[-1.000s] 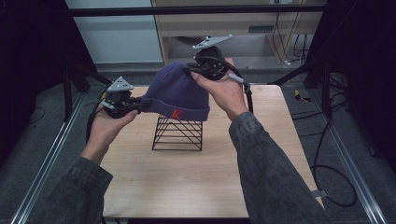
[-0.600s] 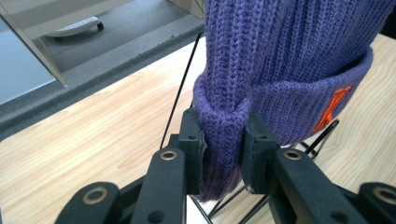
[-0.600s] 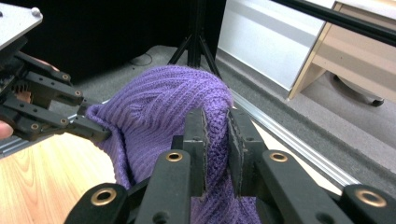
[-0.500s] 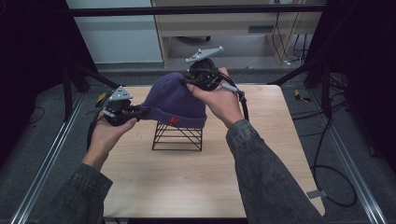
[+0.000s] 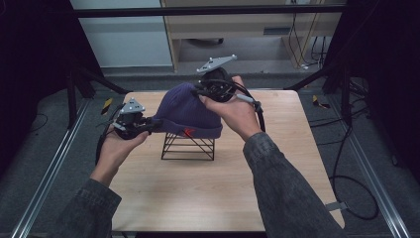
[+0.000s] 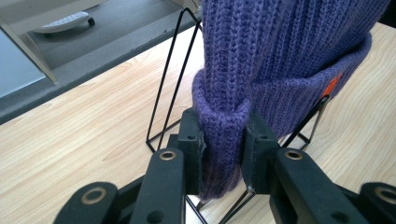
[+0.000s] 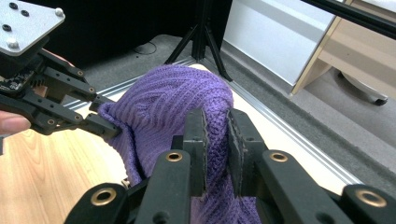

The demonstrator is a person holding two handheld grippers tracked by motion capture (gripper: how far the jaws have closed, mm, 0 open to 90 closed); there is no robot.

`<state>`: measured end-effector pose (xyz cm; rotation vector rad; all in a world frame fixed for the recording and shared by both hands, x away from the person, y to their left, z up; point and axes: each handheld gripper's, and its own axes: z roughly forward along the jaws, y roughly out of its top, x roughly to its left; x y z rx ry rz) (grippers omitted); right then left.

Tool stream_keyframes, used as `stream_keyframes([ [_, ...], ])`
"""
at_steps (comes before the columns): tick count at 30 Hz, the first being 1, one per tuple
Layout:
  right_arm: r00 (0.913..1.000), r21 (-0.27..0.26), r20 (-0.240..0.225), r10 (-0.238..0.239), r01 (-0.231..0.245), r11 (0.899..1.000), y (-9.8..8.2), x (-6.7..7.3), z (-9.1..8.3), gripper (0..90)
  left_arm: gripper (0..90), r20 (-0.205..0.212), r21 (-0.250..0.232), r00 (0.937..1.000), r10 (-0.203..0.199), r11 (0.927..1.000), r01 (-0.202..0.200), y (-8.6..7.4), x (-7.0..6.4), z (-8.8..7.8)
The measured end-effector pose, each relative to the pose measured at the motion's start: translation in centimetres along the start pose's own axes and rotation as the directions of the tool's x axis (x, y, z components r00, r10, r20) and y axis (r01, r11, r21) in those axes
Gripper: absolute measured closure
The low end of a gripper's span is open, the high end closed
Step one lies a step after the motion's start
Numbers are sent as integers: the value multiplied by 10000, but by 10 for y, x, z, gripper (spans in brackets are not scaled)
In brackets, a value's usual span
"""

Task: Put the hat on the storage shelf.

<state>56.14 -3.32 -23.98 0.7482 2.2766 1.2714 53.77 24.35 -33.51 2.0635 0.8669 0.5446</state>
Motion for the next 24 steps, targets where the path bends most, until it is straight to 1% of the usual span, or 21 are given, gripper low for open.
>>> stream_keyframes([
  [1, 10000, 13, -19, 20, -20, 10000, 0, 0, 0, 790, 719, 3, -20, 10000, 20, 10000, -20, 0, 0, 0],
  [3, 10000, 38, -86, 24, -23, 10000, -1, 1, -1, 789, 719, 16, -114, 9999, -135, 9998, 135, -3, 3, 1],
  [5, 9998, 116, -164, -65, 67, 9999, -2, 1, -1, 788, 719, 48, -103, 9998, -217, 9997, 217, -6, 4, 2],
  [8, 9994, 278, -298, -177, 185, 9994, -5, 4, 1, 788, 719, 121, 53, 9999, -50, 10000, 49, -10, 1, 7],
  [11, 9994, 448, -333, -84, 99, 9989, -8, 4, 4, 787, 716, -25, 142, 10000, 95, 9999, -95, -14, -1, 10],
  [14, 9993, 472, -380, -18, 36, 9989, -11, 5, 6, 787, 715, 18, 157, 10000, -66, 9999, 66, -18, -1, 11],
  [17, 9990, 497, -439, 39, -17, 9988, -15, 7, 7, 787, 713, -10, 201, 10000, -55, 9998, 55, -20, -2, 10],
  [19, 9990, 515, -441, 27, -5, 9987, -17, 8, 7, 787, 713, -72, 149, 10000, 15, 9999, -14, -21, -3, 9],
  [20, 9988, 483, -489, 54, -30, 9988, -18, 9, 5, 787, 713, -67, 132, 10000, -47, 9999, 48, -21, -4, 9],
  [24, 9988, 496, -480, 136, -113, 9987, -23, 9, 5, 786, 713, -47, 207, 10000, -40, 9998, 41, -24, -4, 12],
])
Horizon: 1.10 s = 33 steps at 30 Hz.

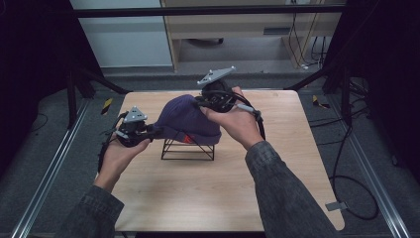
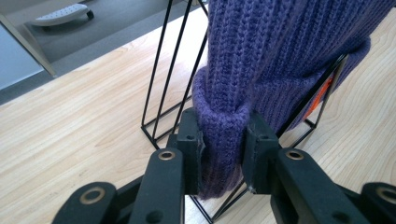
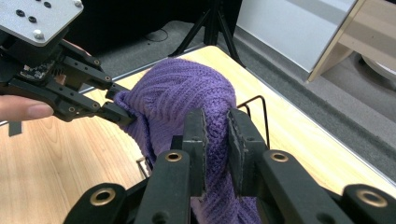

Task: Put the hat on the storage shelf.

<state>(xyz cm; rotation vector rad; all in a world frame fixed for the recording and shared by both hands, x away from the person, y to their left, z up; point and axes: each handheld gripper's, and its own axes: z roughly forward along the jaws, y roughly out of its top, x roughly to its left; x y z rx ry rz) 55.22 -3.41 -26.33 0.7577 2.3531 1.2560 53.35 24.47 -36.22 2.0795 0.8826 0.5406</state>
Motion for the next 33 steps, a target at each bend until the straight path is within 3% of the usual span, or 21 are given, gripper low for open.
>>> stream_keyframes([
  [24, 9999, 168, -104, 14, -13, 9999, -3, 12, 6, 783, 707, -71, 197, 10000, 43, 9998, -41, -10, -3, 5],
  [33, 9996, 427, -216, 159, -150, 9990, -18, 12, 19, 781, 704, 101, 349, 9999, -87, 9994, 83, -26, -2, 17],
])
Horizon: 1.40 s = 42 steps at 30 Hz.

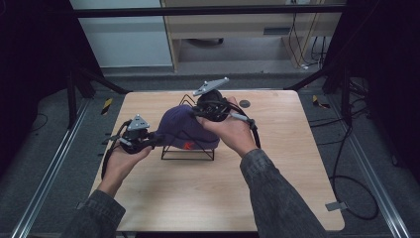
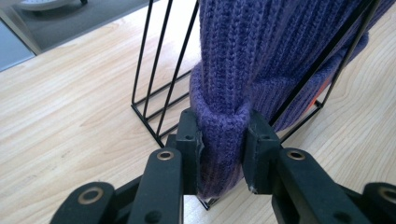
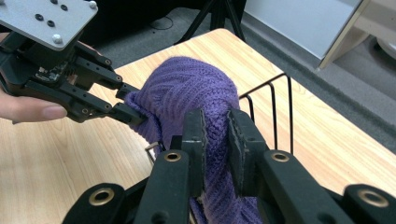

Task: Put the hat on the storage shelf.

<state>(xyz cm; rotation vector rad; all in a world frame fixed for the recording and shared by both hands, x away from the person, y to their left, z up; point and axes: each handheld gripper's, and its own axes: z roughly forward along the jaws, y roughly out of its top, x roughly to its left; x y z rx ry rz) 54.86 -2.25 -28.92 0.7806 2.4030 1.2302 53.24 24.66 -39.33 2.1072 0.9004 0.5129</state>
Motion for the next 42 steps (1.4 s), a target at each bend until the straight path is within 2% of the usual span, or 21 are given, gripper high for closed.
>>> stream_keyframes([
  [6, 9999, 210, 20, 104, -105, 9997, -4, -2, 8, 778, 704, -33, 38, 9999, -130, 9999, 130, -5, 2, 3],
  [13, 9999, 338, -49, 135, -133, 9993, -6, 0, 16, 776, 703, 1, 269, 10000, -84, 9996, 84, -14, 2, 6],
  [18, 9998, 537, -135, 112, -105, 9985, -8, 4, 27, 773, 702, 12, 451, 9998, -205, 9988, 204, -23, 5, 11],
  [24, 9997, 549, -153, 164, -155, 9984, -6, 6, 32, 745, 701, 41, 535, 9998, -202, 9984, 200, -25, 6, 13],
  [33, 9996, 336, -127, 251, -246, 9991, -3, 8, 27, 661, 694, 0, 603, 9999, -131, 9981, 131, -27, 5, 14],
  [42, 9992, 113, 15, 407, -407, 9991, -4, 3, 18, 650, 666, -24, 823, 9996, -275, 9962, 276, -36, 13, 21],
])
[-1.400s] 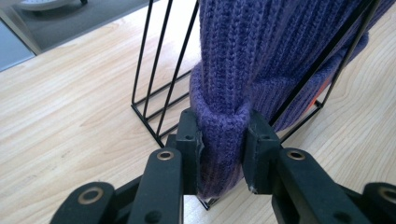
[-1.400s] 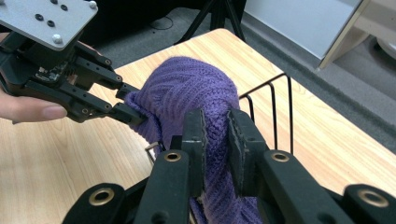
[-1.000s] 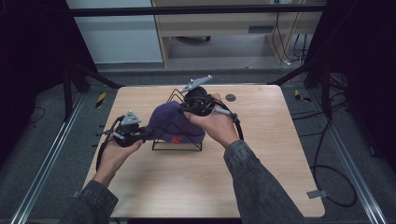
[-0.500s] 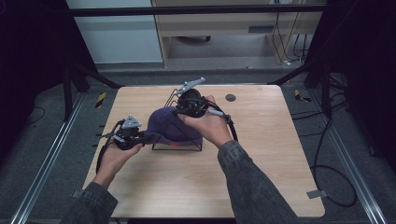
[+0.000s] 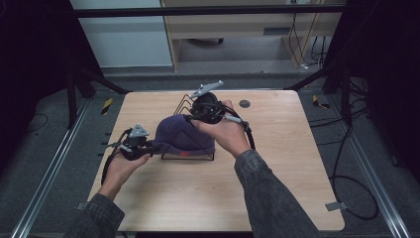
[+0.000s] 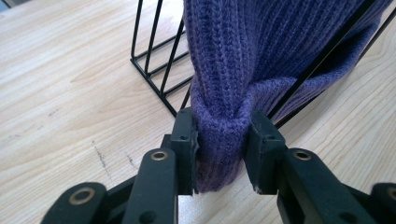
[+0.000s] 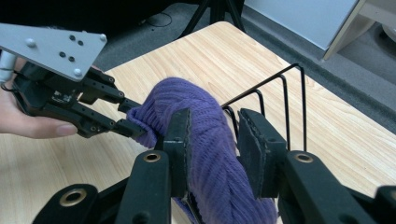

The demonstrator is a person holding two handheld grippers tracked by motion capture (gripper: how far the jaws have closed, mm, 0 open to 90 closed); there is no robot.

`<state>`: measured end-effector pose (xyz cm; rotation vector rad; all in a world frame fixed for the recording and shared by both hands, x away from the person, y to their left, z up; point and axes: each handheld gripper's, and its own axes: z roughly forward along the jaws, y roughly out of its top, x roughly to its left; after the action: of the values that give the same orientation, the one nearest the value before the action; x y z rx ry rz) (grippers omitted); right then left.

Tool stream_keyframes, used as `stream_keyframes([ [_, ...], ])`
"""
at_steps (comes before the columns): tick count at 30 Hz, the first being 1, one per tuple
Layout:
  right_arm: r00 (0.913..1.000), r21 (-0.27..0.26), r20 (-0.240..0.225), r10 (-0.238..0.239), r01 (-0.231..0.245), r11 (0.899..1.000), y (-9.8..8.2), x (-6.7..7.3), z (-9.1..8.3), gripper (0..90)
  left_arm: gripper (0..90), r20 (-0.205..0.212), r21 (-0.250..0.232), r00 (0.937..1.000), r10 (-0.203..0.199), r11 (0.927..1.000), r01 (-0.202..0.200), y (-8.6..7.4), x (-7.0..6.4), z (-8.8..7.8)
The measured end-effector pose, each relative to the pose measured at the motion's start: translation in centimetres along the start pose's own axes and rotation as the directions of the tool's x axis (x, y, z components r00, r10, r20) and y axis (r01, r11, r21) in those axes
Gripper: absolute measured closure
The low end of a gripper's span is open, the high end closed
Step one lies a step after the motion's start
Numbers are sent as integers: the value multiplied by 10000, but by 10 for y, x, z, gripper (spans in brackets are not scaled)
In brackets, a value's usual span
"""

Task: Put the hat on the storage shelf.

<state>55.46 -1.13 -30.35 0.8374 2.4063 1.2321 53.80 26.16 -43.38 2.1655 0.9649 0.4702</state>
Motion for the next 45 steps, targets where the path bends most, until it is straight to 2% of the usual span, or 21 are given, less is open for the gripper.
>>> stream_keyframes([
  [10, 9999, 2, 91, 127, -127, 9999, -5, -5, 1, 635, 637, -35, 307, 10000, 44, 9995, -42, -3, 2, 6],
  [12, 9998, 10, 115, 182, -182, 9998, -7, -6, 2, 626, 583, -89, 344, 10000, 35, 9994, -32, -4, 2, 7],
  [15, 9997, 36, 127, 217, -217, 9998, -9, -7, 1, 618, 536, -180, 257, 9997, -173, 9995, 178, -7, 5, 4],
  [17, 9996, 47, 147, 240, -240, 9997, -9, -8, 1, 613, 468, -304, 359, 9991, -310, 9988, 321, -9, 5, 4],
  [22, 9992, -30, 251, 299, -298, 9996, -12, -10, -1, 598, 373, -659, 372, 9973, -308, 9988, 333, -11, 2, 0],
  [25, 9991, -47, 286, 313, -311, 9995, -13, -10, -3, 569, 321, -908, 298, 9954, -308, 9990, 336, -10, 1, -5],
  [30, 9982, 91, 421, 418, -423, 9991, -16, -12, -6, 504, 247, -1028, 174, 9938, -434, 9988, 454, -6, 0, -14],
  [36, 9980, 95, 466, 435, -440, 9990, -19, -14, -10, 450, 190, -995, -66, 9919, -783, 9969, 781, -8, -3, -25],
  [41, 9980, 68, 493, 386, -390, 9992, -20, -13, -12, 422, 164, -981, -222, 9913, -874, 9961, 857, -10, -7, -31],
  [42, 9978, 68, 553, 354, -358, 9993, -20, -13, -12, 407, 160, -924, -240, 9917, -899, 9958, 880, -11, -8, -31],
  [43, 9954, 74, 866, 408, -416, 9991, -20, -13, -12, 359, 145, -850, -245, 9916, -973, 9951, 955, -13, -8, -32],
  [45, 9934, 74, 1022, 524, -535, 9985, -21, -14, -12, 302, 131, -829, -226, 9905, -1095, 9939, 1080, -16, -7, -32],
])
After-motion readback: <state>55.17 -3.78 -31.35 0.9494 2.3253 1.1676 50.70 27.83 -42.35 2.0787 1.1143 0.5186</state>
